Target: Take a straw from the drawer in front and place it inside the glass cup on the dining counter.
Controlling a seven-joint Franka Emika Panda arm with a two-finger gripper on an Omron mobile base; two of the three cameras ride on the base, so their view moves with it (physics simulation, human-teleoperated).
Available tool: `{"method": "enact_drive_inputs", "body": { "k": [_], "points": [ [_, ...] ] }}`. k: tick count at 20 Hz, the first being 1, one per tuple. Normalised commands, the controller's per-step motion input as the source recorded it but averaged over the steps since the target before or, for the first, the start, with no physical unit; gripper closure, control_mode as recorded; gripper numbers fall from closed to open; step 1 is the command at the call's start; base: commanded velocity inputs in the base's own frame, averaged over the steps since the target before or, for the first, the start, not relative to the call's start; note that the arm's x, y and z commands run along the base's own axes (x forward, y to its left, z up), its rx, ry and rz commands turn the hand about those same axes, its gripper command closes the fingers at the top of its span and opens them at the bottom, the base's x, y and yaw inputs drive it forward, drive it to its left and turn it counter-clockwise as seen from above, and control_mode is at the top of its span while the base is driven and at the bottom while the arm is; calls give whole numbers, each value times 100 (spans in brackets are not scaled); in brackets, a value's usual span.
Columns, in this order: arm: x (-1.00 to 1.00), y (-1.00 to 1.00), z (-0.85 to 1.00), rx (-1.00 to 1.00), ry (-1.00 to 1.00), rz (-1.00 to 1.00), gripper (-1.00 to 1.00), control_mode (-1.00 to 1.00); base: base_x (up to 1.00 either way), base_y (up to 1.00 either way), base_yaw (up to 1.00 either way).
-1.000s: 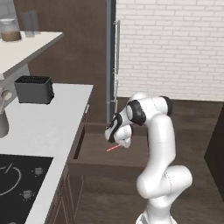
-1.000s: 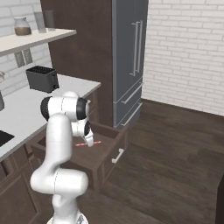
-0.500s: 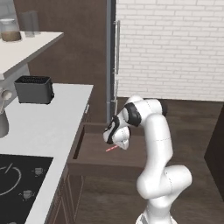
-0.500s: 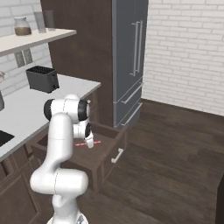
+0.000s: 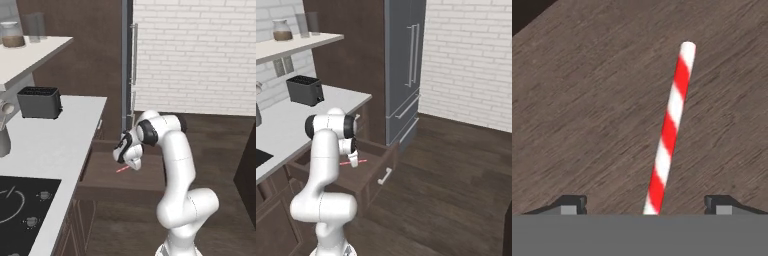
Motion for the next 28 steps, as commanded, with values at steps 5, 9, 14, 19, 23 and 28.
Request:
{"method": "enact_drive_inputs", "body": {
  "k": [5, 9, 14, 19, 23, 28],
  "points": [
    [-15, -54, -91, 0, -4, -19, 100, -100, 0, 0, 0],
    [-22, -75, -96, 0, -3, -22, 100, -100, 0, 0, 0],
    [-57, -91, -96, 0, -10, -22, 100, -100, 0, 0, 0],
    [-74, -100, -100, 1, -13, -18, 100, -100, 0, 0, 0],
    [-59, -98, -99, 0, -15, -15, 100, -100, 0, 0, 0],
    [-62, -73, -86, 0, -7, -14, 100, -100, 0, 0, 0]
  ]
}}
